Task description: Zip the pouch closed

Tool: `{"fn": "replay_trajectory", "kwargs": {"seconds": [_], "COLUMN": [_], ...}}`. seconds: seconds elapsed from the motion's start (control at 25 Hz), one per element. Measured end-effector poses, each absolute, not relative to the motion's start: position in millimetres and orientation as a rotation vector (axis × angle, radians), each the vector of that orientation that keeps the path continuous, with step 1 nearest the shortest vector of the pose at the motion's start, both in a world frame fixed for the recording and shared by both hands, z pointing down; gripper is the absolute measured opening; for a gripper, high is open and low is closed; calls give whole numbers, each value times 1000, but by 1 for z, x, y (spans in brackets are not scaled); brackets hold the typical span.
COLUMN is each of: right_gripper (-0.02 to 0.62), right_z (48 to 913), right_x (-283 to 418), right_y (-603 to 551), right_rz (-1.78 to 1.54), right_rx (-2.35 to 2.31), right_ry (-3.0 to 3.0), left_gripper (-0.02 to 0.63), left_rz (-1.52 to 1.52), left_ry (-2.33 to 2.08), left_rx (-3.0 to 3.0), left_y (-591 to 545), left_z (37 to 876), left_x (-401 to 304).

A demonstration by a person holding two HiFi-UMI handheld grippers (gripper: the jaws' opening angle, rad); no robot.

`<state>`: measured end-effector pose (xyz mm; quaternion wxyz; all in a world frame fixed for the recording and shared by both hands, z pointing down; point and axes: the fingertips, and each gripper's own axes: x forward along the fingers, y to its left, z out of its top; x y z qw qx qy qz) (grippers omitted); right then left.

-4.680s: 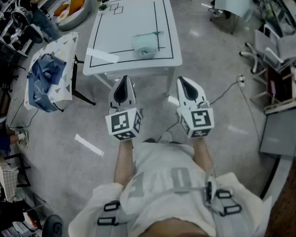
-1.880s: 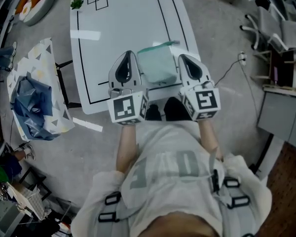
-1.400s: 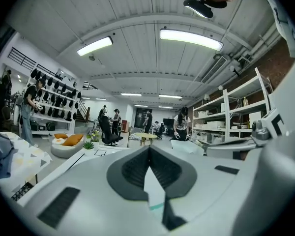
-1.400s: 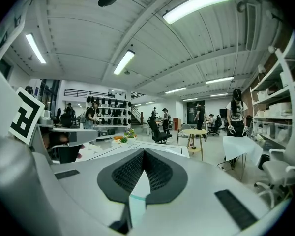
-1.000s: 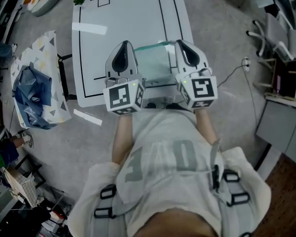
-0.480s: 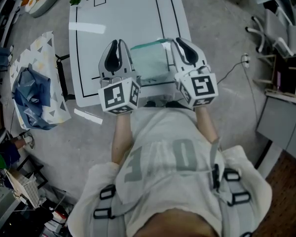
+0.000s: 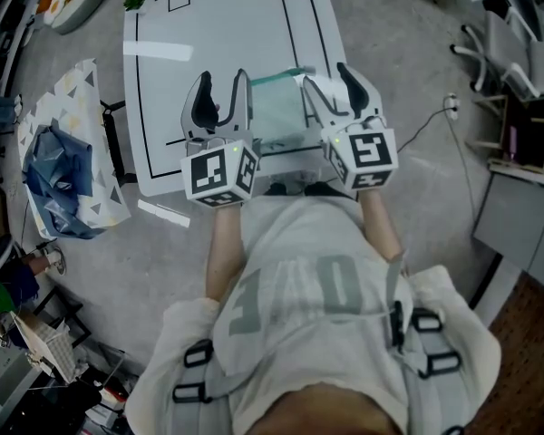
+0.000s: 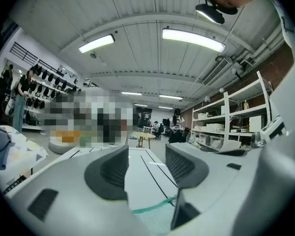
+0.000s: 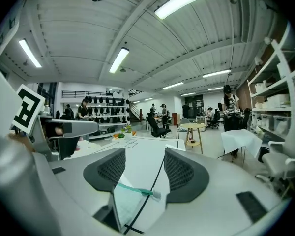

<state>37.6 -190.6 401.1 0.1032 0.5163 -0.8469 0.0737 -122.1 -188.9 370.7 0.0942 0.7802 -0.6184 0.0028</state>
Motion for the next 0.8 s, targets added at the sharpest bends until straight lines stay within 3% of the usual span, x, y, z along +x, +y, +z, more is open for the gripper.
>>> {"fn": "replay_trajectory", "kwargs": {"seconds": [0.44, 0.8], "right_gripper": [238, 189], "right_z": [482, 552], "right_x": [39, 34], "right_y": [-228, -247], "right_rz": [140, 142], "right_rx": [1247, 1016], "right_ry": [-2262, -2146], "left_gripper": [216, 216], "left_rz": [-35, 2], "left_ry": [-1835, -1834], "left_rx": [2296, 2269], "left_y": [-191, -193], "left_z": [366, 373], "left_x": [-127, -130]}}
